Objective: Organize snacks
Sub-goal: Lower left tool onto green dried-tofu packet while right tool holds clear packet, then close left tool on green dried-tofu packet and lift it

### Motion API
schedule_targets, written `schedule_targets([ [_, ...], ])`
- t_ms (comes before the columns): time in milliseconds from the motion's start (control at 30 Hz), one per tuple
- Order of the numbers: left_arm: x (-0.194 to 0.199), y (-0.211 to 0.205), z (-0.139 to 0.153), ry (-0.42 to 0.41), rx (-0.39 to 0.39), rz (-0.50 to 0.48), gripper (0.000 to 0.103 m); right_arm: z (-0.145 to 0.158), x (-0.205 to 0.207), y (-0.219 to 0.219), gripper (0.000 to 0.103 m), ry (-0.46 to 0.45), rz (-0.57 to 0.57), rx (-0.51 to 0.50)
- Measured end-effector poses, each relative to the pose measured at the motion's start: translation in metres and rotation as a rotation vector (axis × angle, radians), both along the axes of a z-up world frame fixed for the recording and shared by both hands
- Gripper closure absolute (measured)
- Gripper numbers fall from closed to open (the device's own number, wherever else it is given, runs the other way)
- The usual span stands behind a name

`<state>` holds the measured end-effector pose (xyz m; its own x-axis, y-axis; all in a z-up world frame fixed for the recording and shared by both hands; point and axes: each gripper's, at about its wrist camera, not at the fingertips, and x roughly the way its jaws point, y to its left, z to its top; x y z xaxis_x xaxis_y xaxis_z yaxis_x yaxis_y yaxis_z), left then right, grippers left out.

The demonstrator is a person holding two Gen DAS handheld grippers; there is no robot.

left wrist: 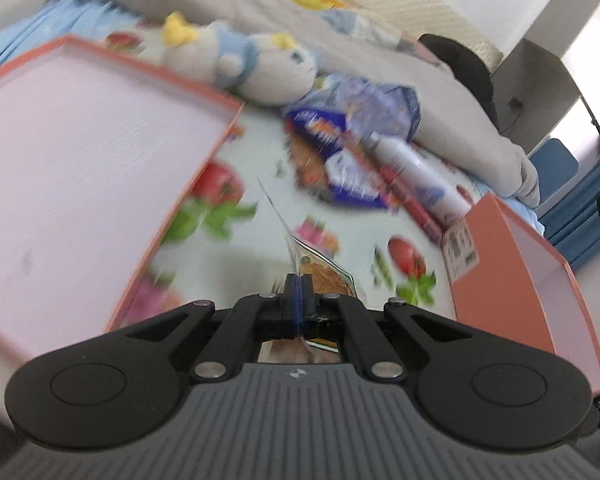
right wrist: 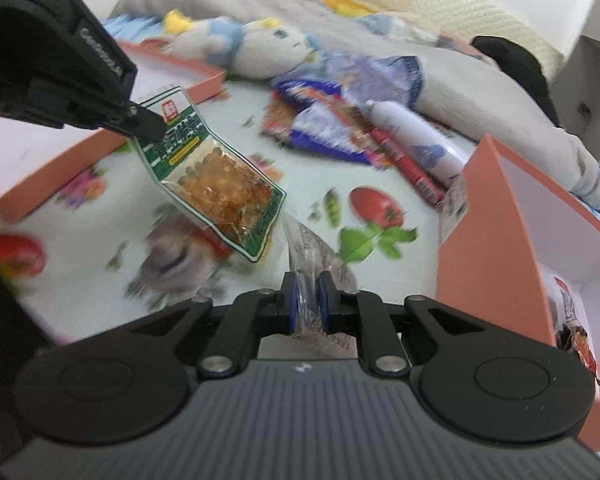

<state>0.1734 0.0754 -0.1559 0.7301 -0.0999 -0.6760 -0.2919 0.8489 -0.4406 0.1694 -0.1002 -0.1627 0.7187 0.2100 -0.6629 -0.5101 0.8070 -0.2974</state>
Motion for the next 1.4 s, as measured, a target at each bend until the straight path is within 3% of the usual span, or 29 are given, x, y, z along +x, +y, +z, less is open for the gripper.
schedule_targets([
  [200, -0.044, 0.003, -0.013, 0.097, -0.010, -0.038, 0.103, -0.003, -0.032, -0.004, 0.088, 0.025, 0.009, -0.025],
  [367, -0.063, 0.011, -0.012, 0.132, 0.003, -0.025, 0.099, -0.004, -0.042, -0.012, 0.078, 0.077, 0.016, 0.034],
  [433, -0.065, 0.012, -0.011, 0.155, 0.016, -0.020, 0.081, -0.003, -0.044, -0.014, 0.076, 0.088, 0.031, 0.057],
  [500, -0.066, 0.012, -0.006, 0.147, 0.018, -0.019, 0.047, -0.001, -0.045, -0.019, 0.070, 0.112, 0.044, 0.113],
  [567, -0.069, 0.007, 0.001, 0.134, 0.054, -0.025, 0.037, 0.002, -0.045, -0.025, 0.040, 0.121, 0.043, 0.161],
  [633, -0.068, 0.002, 0.006, 0.116, 0.084, -0.042, 0.033, 0.004, -0.045, -0.030, 0.033, 0.123, 0.046, 0.195],
  [700, -0.063, -0.004, 0.008, 0.103, 0.106, -0.069, 0.021, 0.005, -0.042, -0.035, 0.033, 0.132, 0.037, 0.214],
  [900, -0.036, -0.031, 0.000, 0.113, 0.147, -0.201, 0.017, -0.004, -0.026, -0.045, 0.031, 0.142, 0.005, 0.188],
  [967, -0.025, -0.038, -0.007, 0.125, 0.162, -0.223, 0.015, -0.006, -0.022, -0.048, 0.018, 0.151, 0.012, 0.187],
  [1133, 0.001, -0.046, -0.027, 0.182, 0.175, -0.254, 0.011, -0.015, -0.013, -0.048, 0.018, 0.169, 0.036, 0.185],
  [1400, 0.022, -0.058, -0.048, 0.244, 0.266, -0.295, 0.007, -0.034, -0.008, -0.041, 0.017, 0.149, 0.064, 0.154],
])
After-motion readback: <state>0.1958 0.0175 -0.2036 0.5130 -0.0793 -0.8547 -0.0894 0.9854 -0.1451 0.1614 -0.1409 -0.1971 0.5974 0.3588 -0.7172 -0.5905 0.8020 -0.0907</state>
